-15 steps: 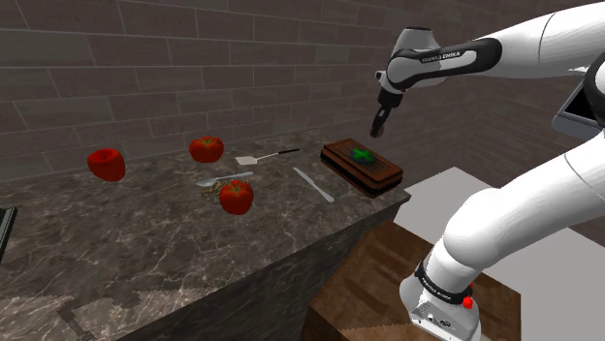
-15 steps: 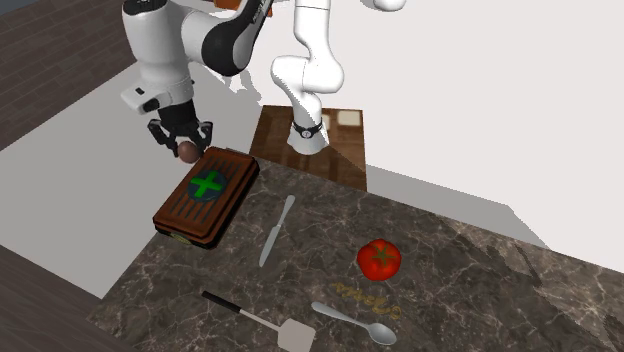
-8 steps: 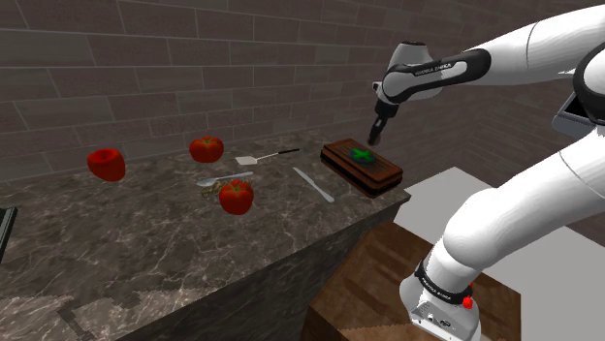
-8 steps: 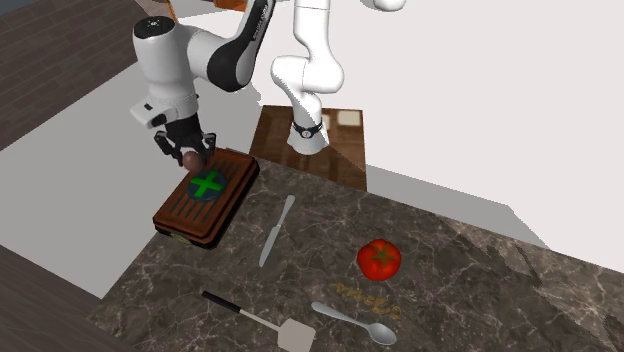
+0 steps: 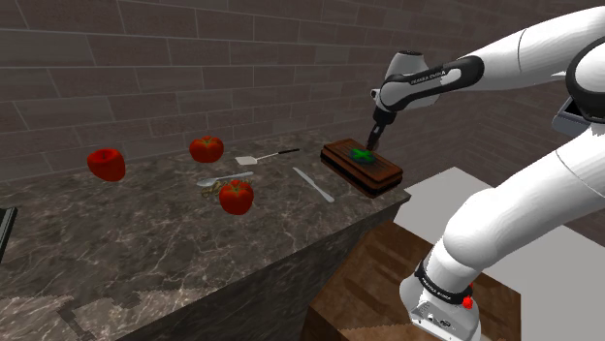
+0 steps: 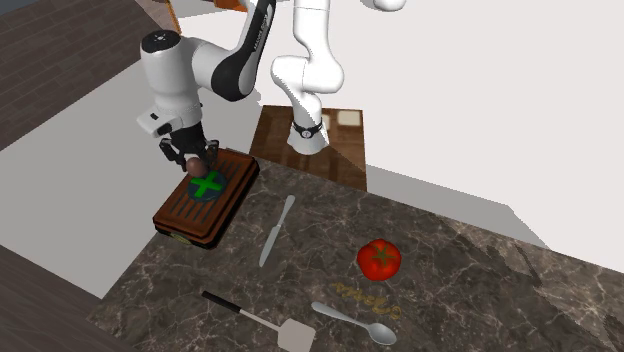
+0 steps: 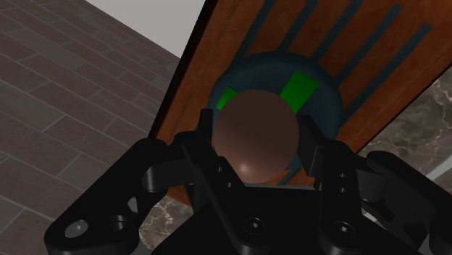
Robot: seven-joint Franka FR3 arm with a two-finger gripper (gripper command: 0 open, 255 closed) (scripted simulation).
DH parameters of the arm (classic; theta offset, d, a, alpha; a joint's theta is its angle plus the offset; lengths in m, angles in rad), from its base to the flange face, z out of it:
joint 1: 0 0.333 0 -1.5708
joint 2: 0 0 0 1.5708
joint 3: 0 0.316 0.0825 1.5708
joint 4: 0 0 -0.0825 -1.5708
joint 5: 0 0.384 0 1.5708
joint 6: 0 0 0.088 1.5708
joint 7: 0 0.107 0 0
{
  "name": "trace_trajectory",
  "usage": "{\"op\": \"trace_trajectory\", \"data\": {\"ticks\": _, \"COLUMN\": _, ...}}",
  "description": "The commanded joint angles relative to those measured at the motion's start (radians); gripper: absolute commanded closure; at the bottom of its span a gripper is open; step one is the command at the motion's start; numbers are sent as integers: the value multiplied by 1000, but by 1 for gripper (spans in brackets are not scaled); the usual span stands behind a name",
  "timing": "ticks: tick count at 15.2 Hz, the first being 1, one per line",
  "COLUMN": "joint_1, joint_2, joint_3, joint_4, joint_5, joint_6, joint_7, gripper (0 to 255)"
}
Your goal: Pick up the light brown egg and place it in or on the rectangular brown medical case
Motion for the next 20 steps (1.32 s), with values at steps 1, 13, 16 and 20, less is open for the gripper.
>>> {"op": "trace_trajectory", "data": {"ticks": 1, "joint_1": 0, "joint_2": 0, "joint_3": 0, "joint_4": -1, "joint_5": 0, "joint_6": 1, "joint_7": 0, "gripper": 255}}
{"op": "trace_trajectory", "data": {"ticks": 13, "joint_1": -2, "joint_2": -61, "joint_3": 23, "joint_4": 50, "joint_5": -3, "joint_6": -110, "joint_7": 7, "gripper": 0}}
{"op": "trace_trajectory", "data": {"ticks": 16, "joint_1": -2, "joint_2": -74, "joint_3": 30, "joint_4": 66, "joint_5": -3, "joint_6": -139, "joint_7": 8, "gripper": 0}}
{"op": "trace_trajectory", "data": {"ticks": 20, "joint_1": -2, "joint_2": -74, "joint_3": 30, "joint_4": 66, "joint_5": -3, "joint_6": -139, "joint_7": 8, "gripper": 0}}
